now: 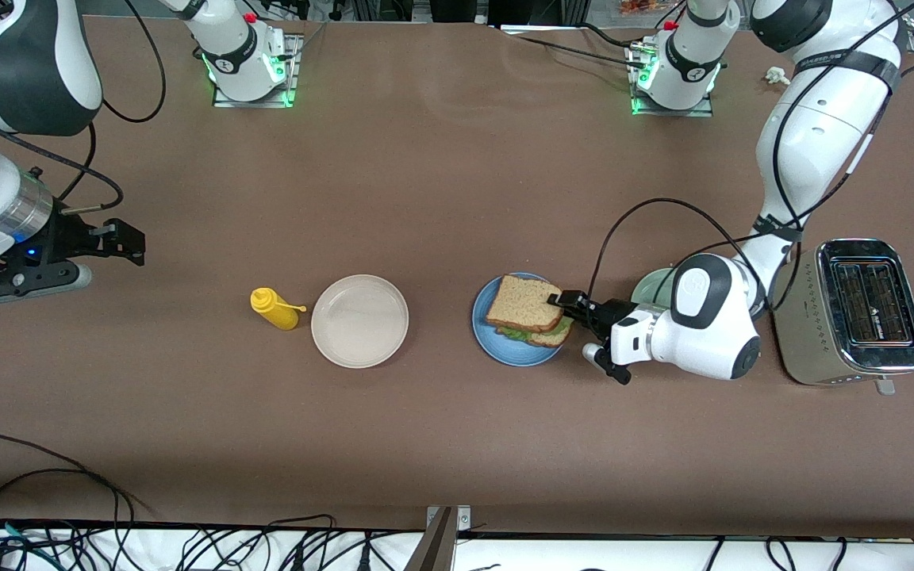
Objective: Make sandwich in blue plate with both arms
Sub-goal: 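Lay the bread on the lettuce and open the left gripper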
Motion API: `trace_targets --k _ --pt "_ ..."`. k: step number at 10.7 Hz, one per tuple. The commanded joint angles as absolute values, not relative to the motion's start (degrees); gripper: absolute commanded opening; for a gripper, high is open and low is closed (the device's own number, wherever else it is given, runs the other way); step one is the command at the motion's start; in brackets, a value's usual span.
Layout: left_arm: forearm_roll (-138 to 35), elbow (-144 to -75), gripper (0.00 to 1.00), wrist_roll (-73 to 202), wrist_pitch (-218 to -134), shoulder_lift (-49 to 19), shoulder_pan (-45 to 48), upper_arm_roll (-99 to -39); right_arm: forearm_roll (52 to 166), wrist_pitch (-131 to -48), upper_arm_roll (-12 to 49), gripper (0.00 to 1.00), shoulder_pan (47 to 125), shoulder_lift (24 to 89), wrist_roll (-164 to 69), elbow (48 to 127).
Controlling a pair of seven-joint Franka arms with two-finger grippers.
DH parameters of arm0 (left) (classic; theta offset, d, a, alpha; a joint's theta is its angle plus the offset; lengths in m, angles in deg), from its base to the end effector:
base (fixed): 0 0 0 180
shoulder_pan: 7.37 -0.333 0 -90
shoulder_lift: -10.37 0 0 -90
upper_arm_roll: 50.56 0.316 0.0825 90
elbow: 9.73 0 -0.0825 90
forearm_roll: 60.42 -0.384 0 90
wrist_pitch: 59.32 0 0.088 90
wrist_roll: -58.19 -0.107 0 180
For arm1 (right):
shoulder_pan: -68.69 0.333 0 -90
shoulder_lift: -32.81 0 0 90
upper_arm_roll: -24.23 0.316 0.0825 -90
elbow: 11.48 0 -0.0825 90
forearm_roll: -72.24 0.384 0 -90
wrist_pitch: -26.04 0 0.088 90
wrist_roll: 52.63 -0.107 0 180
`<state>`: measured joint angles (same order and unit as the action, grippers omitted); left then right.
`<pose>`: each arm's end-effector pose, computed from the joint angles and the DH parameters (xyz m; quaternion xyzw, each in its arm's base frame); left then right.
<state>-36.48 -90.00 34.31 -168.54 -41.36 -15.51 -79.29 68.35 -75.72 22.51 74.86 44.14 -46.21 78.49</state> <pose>0.6675 -0.2095 0.2068 0.8906 -0.2066 -0.1350 0.3821 0.6230 0.0441 0.5263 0.9941 0.1017 0.0034 0.0363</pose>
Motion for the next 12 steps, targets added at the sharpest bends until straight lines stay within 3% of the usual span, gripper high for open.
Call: trace_targets --k 1,6,9,12 --pt "-42.56 -89.09 1.0 33.14 -168.3 -38.77 -15.98 -78.6 67.93 -75.12 22.82 1.0 75.2 43.45 -52.27 77.91" --pt "-43.62 -89.44 1.0 33.31 -167.6 -30.88 -18.26 -77.28 76.6 -71.7 20.29 1.0 74.93 43.27 -51.84 77.11" --pt "-53.63 -90.05 1.0 33.93 -166.37 -25.59 -19.4 -76.93 77.6 -70.03 20.1 1.0 75.02 43.27 -52.27 75.62" --pt "-61.98 -90.41 1.0 35.06 -160.16 -20.32 -19.94 -76.93 76.81 -70.03 19.84 1.0 74.93 43.27 -52.36 74.49"
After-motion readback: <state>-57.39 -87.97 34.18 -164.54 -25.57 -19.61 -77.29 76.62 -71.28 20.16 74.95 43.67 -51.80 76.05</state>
